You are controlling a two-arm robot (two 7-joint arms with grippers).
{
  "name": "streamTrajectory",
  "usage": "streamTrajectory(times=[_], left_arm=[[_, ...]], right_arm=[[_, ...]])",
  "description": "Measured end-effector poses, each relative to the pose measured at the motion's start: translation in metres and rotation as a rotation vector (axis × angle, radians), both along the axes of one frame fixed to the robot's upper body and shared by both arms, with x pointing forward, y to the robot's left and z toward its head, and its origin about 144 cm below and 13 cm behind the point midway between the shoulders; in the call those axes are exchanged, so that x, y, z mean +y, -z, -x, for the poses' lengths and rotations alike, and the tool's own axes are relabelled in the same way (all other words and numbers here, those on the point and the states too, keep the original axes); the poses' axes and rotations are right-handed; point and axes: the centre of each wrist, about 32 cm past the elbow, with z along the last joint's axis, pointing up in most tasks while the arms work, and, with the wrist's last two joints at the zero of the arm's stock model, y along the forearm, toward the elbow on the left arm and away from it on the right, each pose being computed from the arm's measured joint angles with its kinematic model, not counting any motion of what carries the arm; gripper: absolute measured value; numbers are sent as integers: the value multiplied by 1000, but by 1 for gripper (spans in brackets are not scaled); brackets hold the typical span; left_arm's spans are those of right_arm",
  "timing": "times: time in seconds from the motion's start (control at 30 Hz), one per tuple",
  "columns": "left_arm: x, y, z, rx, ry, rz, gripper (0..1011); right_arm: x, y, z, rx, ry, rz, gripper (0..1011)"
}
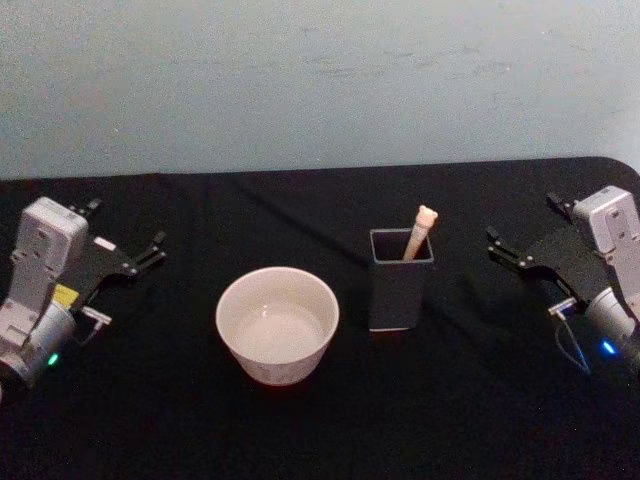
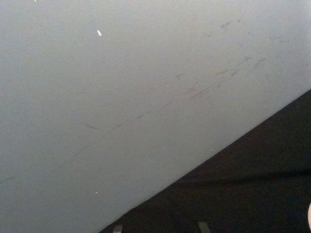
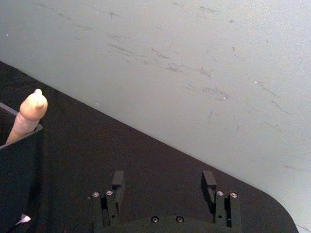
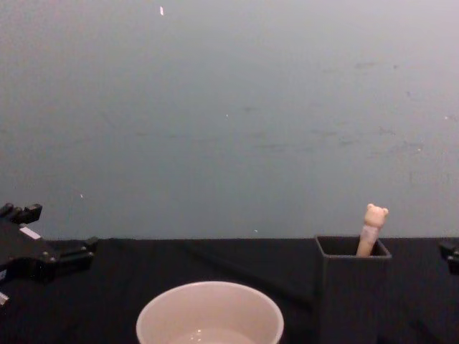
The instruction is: Pick up the stirring spoon with one hand, stir inside the cup, then place it back in its original position.
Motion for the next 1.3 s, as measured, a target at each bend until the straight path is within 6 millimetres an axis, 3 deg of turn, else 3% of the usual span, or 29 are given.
streamTrajectory(times=[1.3], left_arm=[[0, 0, 0, 0, 0, 0, 1001]], right_arm=[[0, 0, 0, 0, 0, 0, 1003]])
